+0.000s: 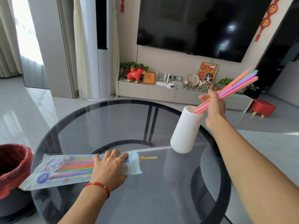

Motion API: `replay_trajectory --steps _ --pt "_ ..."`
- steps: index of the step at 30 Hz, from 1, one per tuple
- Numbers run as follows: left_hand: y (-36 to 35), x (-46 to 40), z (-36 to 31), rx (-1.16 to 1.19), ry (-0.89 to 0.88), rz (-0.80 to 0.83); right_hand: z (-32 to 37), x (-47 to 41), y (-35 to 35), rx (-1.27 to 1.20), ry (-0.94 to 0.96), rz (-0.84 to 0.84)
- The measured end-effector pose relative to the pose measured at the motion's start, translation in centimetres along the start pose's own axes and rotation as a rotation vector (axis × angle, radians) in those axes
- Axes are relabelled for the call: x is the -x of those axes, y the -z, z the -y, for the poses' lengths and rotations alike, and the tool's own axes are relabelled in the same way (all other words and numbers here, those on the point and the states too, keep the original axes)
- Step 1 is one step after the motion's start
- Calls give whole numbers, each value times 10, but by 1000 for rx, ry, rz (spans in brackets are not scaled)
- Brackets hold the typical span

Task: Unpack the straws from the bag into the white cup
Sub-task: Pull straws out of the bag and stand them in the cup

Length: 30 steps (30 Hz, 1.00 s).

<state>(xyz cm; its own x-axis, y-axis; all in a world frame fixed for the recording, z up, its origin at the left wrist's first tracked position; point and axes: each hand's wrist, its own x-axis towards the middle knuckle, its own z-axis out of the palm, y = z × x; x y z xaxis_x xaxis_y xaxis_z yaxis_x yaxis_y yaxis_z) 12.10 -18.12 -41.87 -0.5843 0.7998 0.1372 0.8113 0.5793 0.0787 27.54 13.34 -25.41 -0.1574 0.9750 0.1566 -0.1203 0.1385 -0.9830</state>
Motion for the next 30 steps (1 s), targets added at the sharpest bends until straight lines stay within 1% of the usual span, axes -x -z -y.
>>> replay_trajectory --steps 2,5,8,10,12,14,15,16,19,20,22,26,30 --pt "0 0 0 4 0 -8 -7 3 2 115 -55 124" --pt "0 1 0 7 -11 -17 -9 10 12 138 -147 253" --pt "2 2 -1 17 -24 -26 -15 25 29 129 -99 353" --pt "4 3 -2 30 -34 -32 -21 42 42 66 -53 313" --pt "6 5 -3 53 -45 -49 -36 68 55 21 73 161" --pt "9 6 -5 75 -60 -85 -61 95 63 74 225 -2" --pt "11 7 -6 85 -68 -97 -77 111 64 138 253 5" --pt "13 6 -8 95 -83 -112 -88 125 62 215 258 93" --pt "15 7 -11 114 -139 -173 -117 158 41 488 200 504" --pt "16 7 -11 120 -158 -200 -120 166 31 550 205 588" --pt "16 8 -12 123 -187 -238 -122 178 16 571 228 631" --pt "15 7 -14 112 -190 -267 -126 195 1 468 250 641" --pt "13 6 -17 60 -177 -231 -133 197 -3 468 422 663"
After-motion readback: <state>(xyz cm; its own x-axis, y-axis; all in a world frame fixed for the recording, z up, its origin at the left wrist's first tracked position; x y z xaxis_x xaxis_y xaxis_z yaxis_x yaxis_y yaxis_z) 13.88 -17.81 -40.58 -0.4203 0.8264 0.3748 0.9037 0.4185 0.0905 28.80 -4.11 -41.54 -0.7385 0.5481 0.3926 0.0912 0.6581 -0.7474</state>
